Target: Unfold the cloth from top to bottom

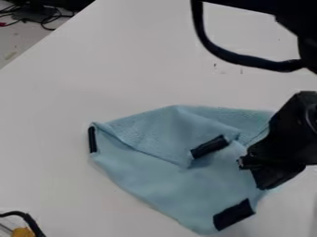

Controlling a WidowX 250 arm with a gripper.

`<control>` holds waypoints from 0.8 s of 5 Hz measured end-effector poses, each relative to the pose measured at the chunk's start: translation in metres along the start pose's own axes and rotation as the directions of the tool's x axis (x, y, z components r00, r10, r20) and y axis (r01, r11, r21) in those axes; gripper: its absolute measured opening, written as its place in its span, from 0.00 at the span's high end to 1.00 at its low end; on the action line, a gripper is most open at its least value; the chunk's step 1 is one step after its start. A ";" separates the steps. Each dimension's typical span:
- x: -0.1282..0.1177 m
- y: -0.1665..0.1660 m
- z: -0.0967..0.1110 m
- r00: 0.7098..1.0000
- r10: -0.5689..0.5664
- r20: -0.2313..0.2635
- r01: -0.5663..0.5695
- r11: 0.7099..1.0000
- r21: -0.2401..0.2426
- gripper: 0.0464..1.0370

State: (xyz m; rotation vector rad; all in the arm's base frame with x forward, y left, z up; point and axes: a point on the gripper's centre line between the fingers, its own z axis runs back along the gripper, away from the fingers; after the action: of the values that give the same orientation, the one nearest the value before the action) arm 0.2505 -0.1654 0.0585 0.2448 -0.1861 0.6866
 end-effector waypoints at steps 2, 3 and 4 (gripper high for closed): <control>-0.005 0.014 -0.009 0.995 -0.094 0.017 0.095 0.991 -0.092 0.56; 0.005 0.020 0.005 0.992 -0.126 0.015 0.127 0.985 -0.118 0.25; 0.021 0.024 0.030 0.982 -0.190 0.009 0.189 0.969 -0.162 0.04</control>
State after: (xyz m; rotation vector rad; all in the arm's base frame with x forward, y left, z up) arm 0.2476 -0.1431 0.0959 0.1024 -0.2079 0.4792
